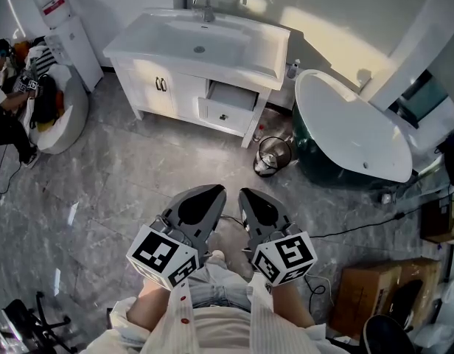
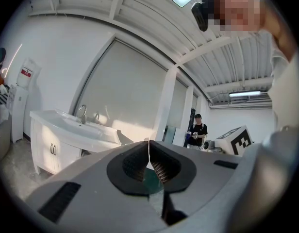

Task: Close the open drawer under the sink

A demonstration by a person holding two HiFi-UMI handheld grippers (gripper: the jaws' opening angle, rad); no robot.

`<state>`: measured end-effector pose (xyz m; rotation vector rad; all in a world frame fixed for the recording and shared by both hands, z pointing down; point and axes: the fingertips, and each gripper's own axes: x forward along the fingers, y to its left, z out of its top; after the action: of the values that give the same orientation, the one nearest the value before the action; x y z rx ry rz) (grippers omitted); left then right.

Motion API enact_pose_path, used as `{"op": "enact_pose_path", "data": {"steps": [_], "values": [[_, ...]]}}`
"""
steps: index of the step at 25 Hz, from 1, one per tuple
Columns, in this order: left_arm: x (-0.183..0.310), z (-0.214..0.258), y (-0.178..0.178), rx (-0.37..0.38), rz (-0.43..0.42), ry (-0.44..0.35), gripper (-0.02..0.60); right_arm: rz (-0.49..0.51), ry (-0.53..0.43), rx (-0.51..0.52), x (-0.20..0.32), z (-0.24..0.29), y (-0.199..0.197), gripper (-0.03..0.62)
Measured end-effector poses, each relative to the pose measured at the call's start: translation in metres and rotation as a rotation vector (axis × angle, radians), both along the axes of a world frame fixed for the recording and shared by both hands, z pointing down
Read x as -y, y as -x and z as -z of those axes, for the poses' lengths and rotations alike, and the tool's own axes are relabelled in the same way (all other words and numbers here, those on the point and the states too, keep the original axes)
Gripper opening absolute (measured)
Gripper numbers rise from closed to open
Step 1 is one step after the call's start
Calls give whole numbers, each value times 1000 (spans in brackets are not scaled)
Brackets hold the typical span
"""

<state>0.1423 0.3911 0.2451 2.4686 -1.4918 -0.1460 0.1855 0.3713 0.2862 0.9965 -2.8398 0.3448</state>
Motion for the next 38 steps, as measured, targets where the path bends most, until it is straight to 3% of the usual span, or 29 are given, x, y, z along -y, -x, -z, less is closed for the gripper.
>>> {"op": "enact_pose_path", "data": {"steps": [13,23,38], "values": [[108,1,96,-6,-4,13,18,-31,26,-25,106,-6,84,9],[178,6,167,14,-80,8,18,-109,42,-16,182,-9,153,9],[232,-14,210,6,-100,59,18,-197,112,-79,236,-33,166,9]]}}
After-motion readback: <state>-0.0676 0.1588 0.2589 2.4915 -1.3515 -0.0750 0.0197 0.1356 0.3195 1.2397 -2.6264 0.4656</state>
